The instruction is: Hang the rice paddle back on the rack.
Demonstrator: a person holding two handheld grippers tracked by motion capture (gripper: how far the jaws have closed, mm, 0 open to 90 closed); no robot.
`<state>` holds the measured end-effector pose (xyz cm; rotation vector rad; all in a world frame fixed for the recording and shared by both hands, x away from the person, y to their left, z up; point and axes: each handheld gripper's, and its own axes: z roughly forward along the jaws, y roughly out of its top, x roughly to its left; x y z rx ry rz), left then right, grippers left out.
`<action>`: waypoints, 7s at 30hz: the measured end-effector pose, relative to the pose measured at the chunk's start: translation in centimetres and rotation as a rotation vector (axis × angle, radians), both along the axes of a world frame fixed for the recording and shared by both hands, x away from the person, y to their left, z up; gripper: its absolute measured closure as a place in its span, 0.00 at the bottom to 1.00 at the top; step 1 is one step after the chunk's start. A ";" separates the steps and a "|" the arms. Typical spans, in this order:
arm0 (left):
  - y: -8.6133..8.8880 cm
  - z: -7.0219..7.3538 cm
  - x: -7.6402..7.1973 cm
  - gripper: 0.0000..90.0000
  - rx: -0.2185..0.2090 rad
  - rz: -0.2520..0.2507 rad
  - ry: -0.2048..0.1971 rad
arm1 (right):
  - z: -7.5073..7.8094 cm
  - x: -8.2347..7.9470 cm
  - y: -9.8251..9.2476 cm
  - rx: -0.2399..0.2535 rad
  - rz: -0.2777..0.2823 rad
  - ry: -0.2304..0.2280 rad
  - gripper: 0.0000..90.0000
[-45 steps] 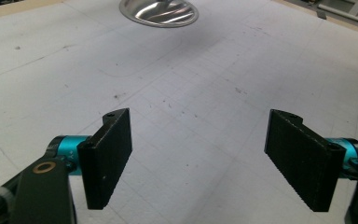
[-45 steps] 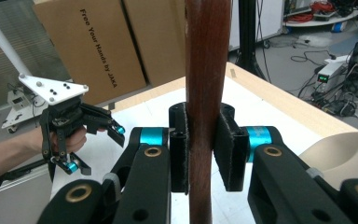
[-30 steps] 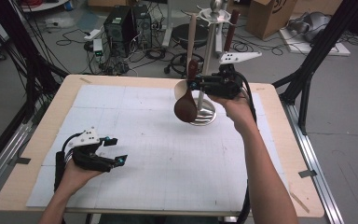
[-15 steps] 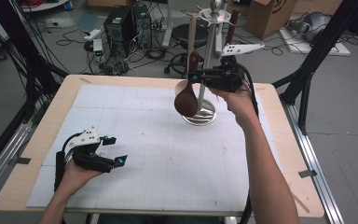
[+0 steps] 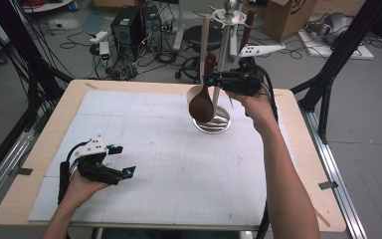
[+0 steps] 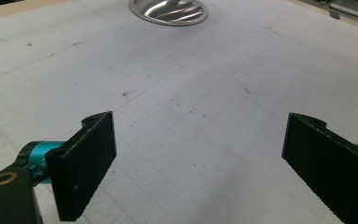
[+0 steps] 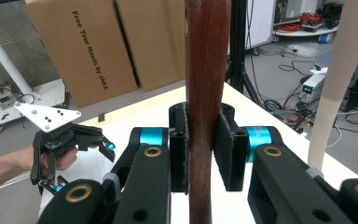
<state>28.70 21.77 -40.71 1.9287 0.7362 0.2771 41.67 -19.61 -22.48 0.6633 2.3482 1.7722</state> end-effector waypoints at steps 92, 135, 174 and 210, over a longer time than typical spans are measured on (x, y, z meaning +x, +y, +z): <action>0.1 -0.1 -0.1 0.08 -0.007 -0.009 0.005 | 4.4 3.5 -2.3 0.002 -0.173 -0.021 0.75; 0.1 -0.2 0.0 0.08 -0.005 -0.003 0.004 | 4.7 2.8 -2.6 0.046 -0.201 -0.036 0.71; 0.0 0.0 -0.3 0.08 0.005 -0.003 0.005 | 0.5 -0.8 -3.9 0.011 -0.198 -0.012 0.41; 0.2 -0.1 -0.1 0.08 0.004 0.012 0.015 | -5.5 -3.1 -3.8 -0.050 -0.189 0.023 0.14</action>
